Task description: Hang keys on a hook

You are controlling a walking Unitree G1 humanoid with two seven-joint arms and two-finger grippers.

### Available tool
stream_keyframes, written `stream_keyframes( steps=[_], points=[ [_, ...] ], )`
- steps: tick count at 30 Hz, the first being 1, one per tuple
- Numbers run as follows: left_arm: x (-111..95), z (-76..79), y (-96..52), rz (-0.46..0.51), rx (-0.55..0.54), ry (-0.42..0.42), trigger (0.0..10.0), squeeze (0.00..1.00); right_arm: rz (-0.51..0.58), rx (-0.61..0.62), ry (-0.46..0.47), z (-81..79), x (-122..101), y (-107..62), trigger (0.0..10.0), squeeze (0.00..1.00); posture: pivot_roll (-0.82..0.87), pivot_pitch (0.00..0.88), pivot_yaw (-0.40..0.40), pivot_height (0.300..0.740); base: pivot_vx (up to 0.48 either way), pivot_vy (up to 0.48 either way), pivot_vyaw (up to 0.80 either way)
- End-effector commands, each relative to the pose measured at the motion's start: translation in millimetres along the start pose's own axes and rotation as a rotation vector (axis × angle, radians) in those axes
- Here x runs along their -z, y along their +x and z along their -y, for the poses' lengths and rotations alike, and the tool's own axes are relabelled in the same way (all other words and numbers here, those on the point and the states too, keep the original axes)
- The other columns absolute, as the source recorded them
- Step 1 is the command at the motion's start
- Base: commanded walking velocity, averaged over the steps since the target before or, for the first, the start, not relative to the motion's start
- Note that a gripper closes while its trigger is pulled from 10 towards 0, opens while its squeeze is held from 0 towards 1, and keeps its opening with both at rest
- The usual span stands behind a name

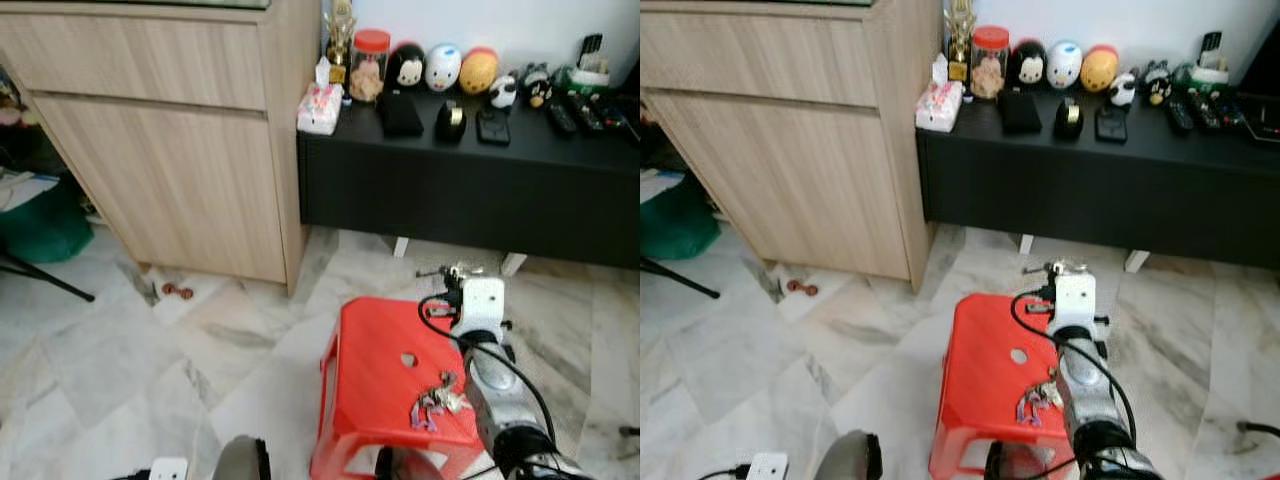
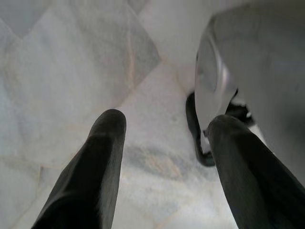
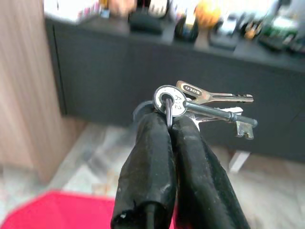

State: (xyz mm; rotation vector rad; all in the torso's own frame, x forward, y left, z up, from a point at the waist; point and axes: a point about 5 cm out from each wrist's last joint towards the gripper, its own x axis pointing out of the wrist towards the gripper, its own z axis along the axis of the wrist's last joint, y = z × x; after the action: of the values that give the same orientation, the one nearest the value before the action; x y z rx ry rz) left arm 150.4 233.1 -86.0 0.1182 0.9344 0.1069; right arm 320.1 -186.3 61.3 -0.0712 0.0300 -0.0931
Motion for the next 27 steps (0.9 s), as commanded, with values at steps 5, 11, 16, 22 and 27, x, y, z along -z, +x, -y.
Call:
stream_keyframes(
  steps=[5,11,16,22,27],
  points=[
    [4,0.7,-0.3,-0.028,-0.010,0.008,10.0,0.00,0.098,0.101,0.063,2.8,-5,-13.4,10.0,0.00,0.03,0.000,-0.046,0.632,0.000,0.000,0.00],
    [4,1.0,0.1,-0.030,-0.010,0.013,10.0,0.00,0.050,0.097,0.085,-0.6,5,-18.7,10.0,0.00,0.03,0.000,-0.044,0.632,0.000,0.000,0.00],
    [4,3.1,0.1,-0.032,0.003,0.002,10.0,0.00,0.044,0.097,0.082,-1.7,4,-18.9,10.0,0.00,0.03,0.000,-0.044,0.632,0.000,0.000,0.00],
    [5,5.1,0.0,-0.034,0.009,-0.006,10.0,0.00,0.036,0.097,0.085,-2.6,3,-17.2,10.0,0.00,0.03,0.000,-0.045,0.632,0.000,0.000,0.00],
    [5,5.9,0.2,-0.031,0.012,-0.014,10.0,0.00,0.023,0.087,0.087,-4.4,5,-17.5,10.0,0.00,0.03,0.000,-0.046,0.632,0.000,0.000,0.00]
  ],
)
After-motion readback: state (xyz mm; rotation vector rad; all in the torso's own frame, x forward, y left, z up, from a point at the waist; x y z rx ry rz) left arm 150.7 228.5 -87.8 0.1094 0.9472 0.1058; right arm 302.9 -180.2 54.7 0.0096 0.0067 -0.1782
